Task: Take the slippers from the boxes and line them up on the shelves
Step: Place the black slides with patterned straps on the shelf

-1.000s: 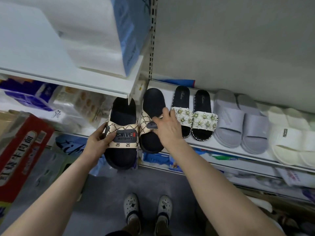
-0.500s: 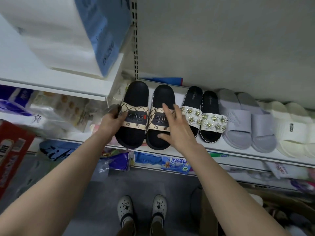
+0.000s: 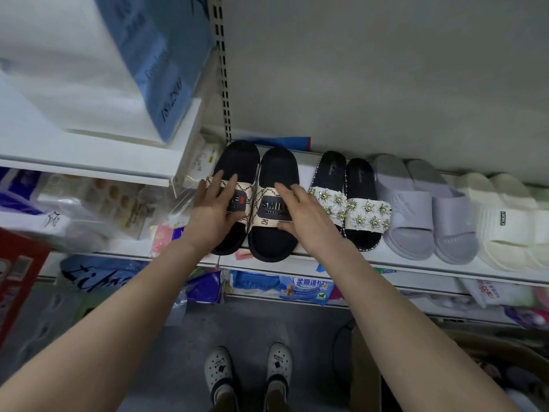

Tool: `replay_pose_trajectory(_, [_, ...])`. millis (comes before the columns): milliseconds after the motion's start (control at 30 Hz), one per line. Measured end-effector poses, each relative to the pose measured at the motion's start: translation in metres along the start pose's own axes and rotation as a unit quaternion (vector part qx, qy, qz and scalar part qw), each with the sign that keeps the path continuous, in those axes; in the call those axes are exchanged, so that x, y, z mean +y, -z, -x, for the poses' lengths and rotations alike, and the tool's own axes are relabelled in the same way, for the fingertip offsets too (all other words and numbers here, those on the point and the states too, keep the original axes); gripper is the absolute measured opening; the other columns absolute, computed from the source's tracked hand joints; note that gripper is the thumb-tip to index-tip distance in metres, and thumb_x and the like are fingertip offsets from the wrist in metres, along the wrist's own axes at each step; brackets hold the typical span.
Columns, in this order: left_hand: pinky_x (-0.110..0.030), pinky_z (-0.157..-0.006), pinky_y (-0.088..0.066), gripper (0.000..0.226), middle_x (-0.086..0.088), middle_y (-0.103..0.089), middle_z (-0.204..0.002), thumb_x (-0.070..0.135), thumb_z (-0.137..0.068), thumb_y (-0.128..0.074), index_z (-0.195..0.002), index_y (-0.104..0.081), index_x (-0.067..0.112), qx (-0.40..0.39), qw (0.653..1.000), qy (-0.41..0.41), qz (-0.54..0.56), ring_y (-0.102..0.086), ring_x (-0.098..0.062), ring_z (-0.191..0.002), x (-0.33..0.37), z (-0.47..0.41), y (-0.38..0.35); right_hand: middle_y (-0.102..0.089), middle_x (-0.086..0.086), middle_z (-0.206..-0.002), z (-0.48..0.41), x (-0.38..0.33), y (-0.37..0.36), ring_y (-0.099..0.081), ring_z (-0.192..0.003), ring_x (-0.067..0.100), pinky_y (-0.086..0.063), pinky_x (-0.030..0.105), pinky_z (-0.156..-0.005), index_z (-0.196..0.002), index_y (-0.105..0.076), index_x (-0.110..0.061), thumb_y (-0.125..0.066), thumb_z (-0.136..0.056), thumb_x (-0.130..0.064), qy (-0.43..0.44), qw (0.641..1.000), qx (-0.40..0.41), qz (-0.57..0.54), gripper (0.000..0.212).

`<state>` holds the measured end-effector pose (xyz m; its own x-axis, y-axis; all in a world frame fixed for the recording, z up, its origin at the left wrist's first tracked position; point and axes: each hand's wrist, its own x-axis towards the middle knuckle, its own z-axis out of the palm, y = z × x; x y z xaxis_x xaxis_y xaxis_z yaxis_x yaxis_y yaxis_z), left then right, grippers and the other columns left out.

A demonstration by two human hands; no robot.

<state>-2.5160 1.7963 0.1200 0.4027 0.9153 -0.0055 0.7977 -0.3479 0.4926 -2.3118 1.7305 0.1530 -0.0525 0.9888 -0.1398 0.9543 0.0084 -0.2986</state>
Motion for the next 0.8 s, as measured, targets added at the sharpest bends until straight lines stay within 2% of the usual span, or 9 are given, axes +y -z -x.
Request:
replay_pose_trajectory(200, [-0.044,-0.118,-0.013,0.076,-0.008,-0.010,-0.160,0.033,-0.091,-0.061,-0.152,-0.017,0.021,-0.017,0.999,0.031,-0.027,-0.008,-0.040,-0.144,0.006,-0.017,0.004,-0.031,0.018,-0.152,-0.018,0.004,-0.004,-0.043,-0.127,0.039,-0.037,0.044,-0.107,-0.155,-0.019,-0.019,-0.069,-0.089,-0.022,-0.012,0.999,0.018,0.025,0.082])
replay_pose_trajectory(300, [-0.047,-0.117,-0.019,0.076,-0.013,-0.017,-0.158,0.030,-0.091,-0.062,-0.152,-0.019,0.014,-0.001,0.999,0.000,-0.054,-0.013,-0.042,-0.143,0.007,-0.012,0.004,-0.027,0.019,-0.154,-0.015,0.004,-0.006,-0.040,-0.131,0.039,-0.035,0.044,-0.110,-0.156,-0.014,-0.017,-0.067,-0.091,-0.024,-0.008,0.999,0.021,0.047,0.084])
replay_pose_trajectory(400, [-0.052,-0.113,-0.027,0.070,-0.019,-0.028,-0.154,0.022,-0.087,-0.067,-0.147,-0.033,0.008,0.018,0.995,-0.063,-0.075,-0.023,-0.045,-0.140,0.009,-0.004,0.010,-0.026,0.018,-0.155,-0.004,0.001,0.001,-0.036,-0.135,0.037,-0.033,0.041,-0.112,-0.156,-0.013,-0.014,-0.063,-0.094,-0.023,0.006,0.997,0.034,0.073,0.080])
replay_pose_trajectory(500, [-0.051,-0.109,-0.035,0.059,-0.020,-0.043,-0.144,0.016,-0.085,-0.068,-0.139,-0.046,0.007,0.036,0.986,-0.134,-0.088,-0.036,-0.043,-0.134,0.017,0.006,0.016,-0.028,0.017,-0.155,0.019,0.001,0.009,-0.034,-0.138,0.036,-0.035,0.043,-0.111,-0.154,-0.022,-0.011,-0.060,-0.095,-0.022,0.016,0.993,0.045,0.104,0.072])
replay_pose_trajectory(567, [-0.050,-0.107,-0.038,0.054,-0.020,-0.052,-0.136,0.015,-0.084,-0.069,-0.134,-0.052,0.006,0.041,0.980,-0.176,-0.081,-0.044,-0.042,-0.129,0.026,0.015,0.017,-0.037,0.019,-0.151,0.042,0.004,0.012,-0.041,-0.134,0.039,-0.040,0.046,-0.107,-0.150,-0.033,-0.007,-0.066,-0.091,-0.021,0.018,0.990,0.059,0.126,0.069])
replay_pose_trajectory(667, [-0.049,-0.107,-0.039,0.047,-0.018,-0.057,-0.130,0.017,-0.085,-0.068,-0.129,-0.057,0.006,0.027,0.973,-0.220,-0.073,-0.050,-0.039,-0.123,0.044,0.033,0.016,-0.052,0.024,-0.137,0.083,0.016,0.006,-0.054,-0.121,0.042,-0.047,0.048,-0.101,-0.139,-0.049,-0.002,-0.075,-0.083,-0.017,0.009,0.986,0.081,0.146,0.064])
replay_pose_trajectory(800, [-0.043,-0.099,-0.046,0.040,-0.015,-0.062,-0.118,0.016,-0.084,-0.069,-0.122,-0.062,0.005,0.020,0.958,-0.282,-0.054,-0.057,-0.034,-0.110,0.076,0.067,0.000,-0.059,0.025,-0.128,0.152,0.037,-0.007,-0.059,-0.116,0.041,-0.050,0.048,-0.097,-0.131,-0.057,0.000,-0.078,-0.080,-0.018,-0.020,0.983,0.098,0.154,0.058])
